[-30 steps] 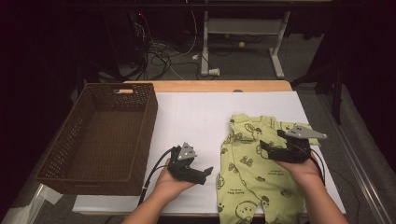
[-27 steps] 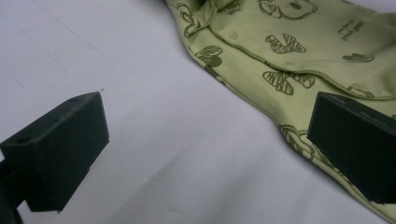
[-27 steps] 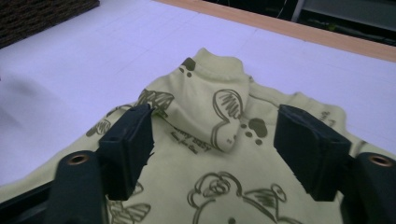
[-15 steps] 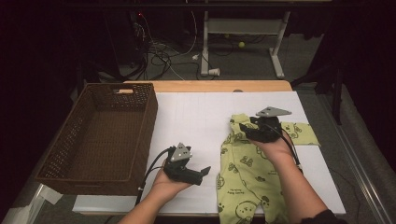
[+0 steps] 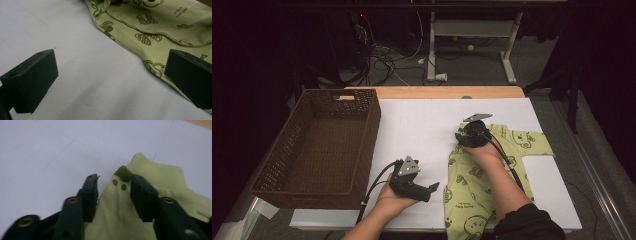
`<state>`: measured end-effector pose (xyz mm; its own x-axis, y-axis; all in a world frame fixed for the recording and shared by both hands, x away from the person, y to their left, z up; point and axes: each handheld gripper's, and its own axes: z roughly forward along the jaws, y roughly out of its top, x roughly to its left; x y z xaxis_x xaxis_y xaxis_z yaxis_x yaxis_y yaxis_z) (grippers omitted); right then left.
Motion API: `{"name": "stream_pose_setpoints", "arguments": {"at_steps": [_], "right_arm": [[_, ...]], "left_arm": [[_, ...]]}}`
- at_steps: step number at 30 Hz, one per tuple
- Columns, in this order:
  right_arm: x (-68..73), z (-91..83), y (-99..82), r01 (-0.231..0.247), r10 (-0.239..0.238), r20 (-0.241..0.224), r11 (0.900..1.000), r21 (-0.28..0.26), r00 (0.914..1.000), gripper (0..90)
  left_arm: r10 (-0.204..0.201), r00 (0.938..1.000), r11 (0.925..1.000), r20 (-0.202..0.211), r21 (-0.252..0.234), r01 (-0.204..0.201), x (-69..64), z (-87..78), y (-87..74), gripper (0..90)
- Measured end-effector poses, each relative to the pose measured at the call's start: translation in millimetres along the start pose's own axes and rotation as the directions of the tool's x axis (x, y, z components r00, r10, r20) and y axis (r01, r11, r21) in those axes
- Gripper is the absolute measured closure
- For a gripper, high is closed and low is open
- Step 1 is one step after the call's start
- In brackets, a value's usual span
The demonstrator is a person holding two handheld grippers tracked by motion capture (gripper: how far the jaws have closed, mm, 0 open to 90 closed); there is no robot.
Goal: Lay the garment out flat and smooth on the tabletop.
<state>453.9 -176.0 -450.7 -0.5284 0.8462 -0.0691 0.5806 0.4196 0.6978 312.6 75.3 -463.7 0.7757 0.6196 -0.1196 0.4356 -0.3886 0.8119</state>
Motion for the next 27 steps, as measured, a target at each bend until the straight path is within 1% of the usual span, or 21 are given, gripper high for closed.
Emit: {"name": "stream_pose_setpoints", "arguments": {"at_steps": [1,2,4,7,8,10,12,13,16,18,21,24,26,27], "right_arm": [[0.5,0.8,-1.7,0.009,-0.009,0.01,1.0,0.003,0.9999,81.4],[0.4,-0.4,-3.0,0.009,-0.009,0.013,0.9999,-0.006,0.9999,87.1],[-0.9,-5.7,-5.5,0.001,-0.001,0.007,0.9996,-0.027,1.0,88.3],[-2.0,-18.6,-10.9,0.001,-0.001,0.007,0.9982,-0.059,1.0,88.4],[-3.1,-25.0,-14.2,-0.007,0.007,0.001,0.9968,-0.08,1.0,88.4],[-4.3,-34.3,-21.3,-0.013,0.012,-0.004,0.9951,-0.098,0.9999,88.1],[-5.3,-41.9,-30.4,-0.022,0.019,-0.023,0.9943,-0.104,0.9995,88.1],[-5.0,-46.0,-35.3,-0.021,0.018,-0.023,0.994,-0.108,0.9996,88.0],[-5.7,-57.6,-50.1,-0.021,0.017,-0.031,0.9921,-0.124,0.9994,87.6],[-5.6,-63.7,-59.0,-0.025,0.021,-0.036,0.992,-0.124,0.9991,86.9],[-6.3,-72.7,-73.7,-0.027,0.023,-0.038,0.9926,-0.119,0.999,84.7],[-7.2,-83.0,-87.2,-0.039,0.035,-0.038,0.9922,-0.118,0.9987,79.6],[-7.8,-86.4,-90.5,-0.038,0.034,-0.035,0.9918,-0.122,0.9988,78.5],[-8.1,-89.6,-92.8,-0.044,0.04,-0.035,0.9911,-0.126,0.9986,76.6]], "left_arm": [[-0.001,1.0,1.0,-0.001,0.0,0.001,0.6,-0.5,-0.4,0.0],[-0.001,1.0,1.0,-0.002,0.002,0.001,0.8,-0.7,-0.8,0.0],[0.0,1.0,1.0,-0.004,0.004,0.0,0.7,-0.6,-1.3,0.0],[0.008,0.9999,0.9999,-0.008,0.008,-0.008,-0.5,0.4,-1.2,0.0],[0.006,1.0,0.9999,-0.008,0.008,-0.006,-0.9,0.5,-1.2,0.0],[0.005,1.0,1.0,-0.003,0.006,-0.005,-2.2,1.3,-1.0,0.0],[0.023,0.9997,0.9996,-0.007,0.014,-0.023,-4.3,3.6,-0.3,0.0],[0.03,0.9995,0.9994,-0.009,0.018,-0.03,-5.2,5.0,0.2,0.0],[0.037,0.9992,0.9991,-0.012,0.021,-0.037,-6.9,7.6,1.3,0.0],[0.039,0.9992,0.999,-0.013,0.025,-0.038,-8.4,8.4,1.2,0.0],[0.048,0.9988,0.9984,-0.014,0.031,-0.047,-10.5,9.0,1.0,0.0],[0.055,0.9984,0.9981,-0.013,0.029,-0.055,-11.9,8.7,1.5,0.0],[0.062,0.998,0.9977,-0.014,0.028,-0.061,-12.7,8.0,2.0,0.0],[0.059,0.9981,0.9979,-0.014,0.027,-0.059,-12.6,7.9,1.9,0.0]]}}
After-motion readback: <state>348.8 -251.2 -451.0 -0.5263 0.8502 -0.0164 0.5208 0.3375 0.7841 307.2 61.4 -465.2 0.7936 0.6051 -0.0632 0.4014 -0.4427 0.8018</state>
